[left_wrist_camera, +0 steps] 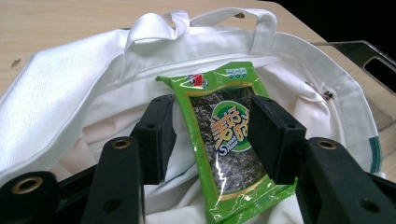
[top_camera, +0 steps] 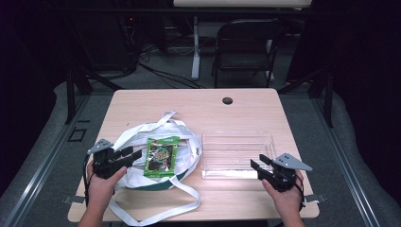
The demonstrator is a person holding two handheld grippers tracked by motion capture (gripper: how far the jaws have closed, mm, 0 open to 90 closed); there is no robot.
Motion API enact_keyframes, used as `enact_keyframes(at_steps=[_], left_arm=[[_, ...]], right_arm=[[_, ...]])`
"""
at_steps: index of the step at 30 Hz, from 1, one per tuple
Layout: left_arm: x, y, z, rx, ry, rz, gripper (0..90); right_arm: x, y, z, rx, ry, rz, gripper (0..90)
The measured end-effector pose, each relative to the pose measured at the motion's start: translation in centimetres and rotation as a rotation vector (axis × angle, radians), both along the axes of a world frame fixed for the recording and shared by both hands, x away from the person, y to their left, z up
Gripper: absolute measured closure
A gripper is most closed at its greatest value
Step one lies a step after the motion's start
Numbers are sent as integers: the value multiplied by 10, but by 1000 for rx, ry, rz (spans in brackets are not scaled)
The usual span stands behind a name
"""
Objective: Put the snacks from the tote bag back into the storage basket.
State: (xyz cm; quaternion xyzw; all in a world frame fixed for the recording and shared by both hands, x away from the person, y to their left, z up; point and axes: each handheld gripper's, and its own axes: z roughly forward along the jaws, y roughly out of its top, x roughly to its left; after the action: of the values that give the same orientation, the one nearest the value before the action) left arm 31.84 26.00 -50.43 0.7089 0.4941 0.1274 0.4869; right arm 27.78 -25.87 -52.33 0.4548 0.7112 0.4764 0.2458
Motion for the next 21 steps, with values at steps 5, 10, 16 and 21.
enact_keyframes(at_steps=[5, 10, 16, 21], left_arm=[[1, 2, -2, -26, 25, 7, 484], [2, 0, -4, -3, 44, -5, 484], [4, -3, -2, 3, 61, 5, 508], [7, -9, 3, -8, 83, -8, 507]], right_arm=[[-1, 4, 0, -18, -8, 11, 528], [0, 5, -1, -36, -13, 26, 523], [0, 4, 0, -21, -16, 20, 521], [0, 6, 0, -26, -25, 16, 501]])
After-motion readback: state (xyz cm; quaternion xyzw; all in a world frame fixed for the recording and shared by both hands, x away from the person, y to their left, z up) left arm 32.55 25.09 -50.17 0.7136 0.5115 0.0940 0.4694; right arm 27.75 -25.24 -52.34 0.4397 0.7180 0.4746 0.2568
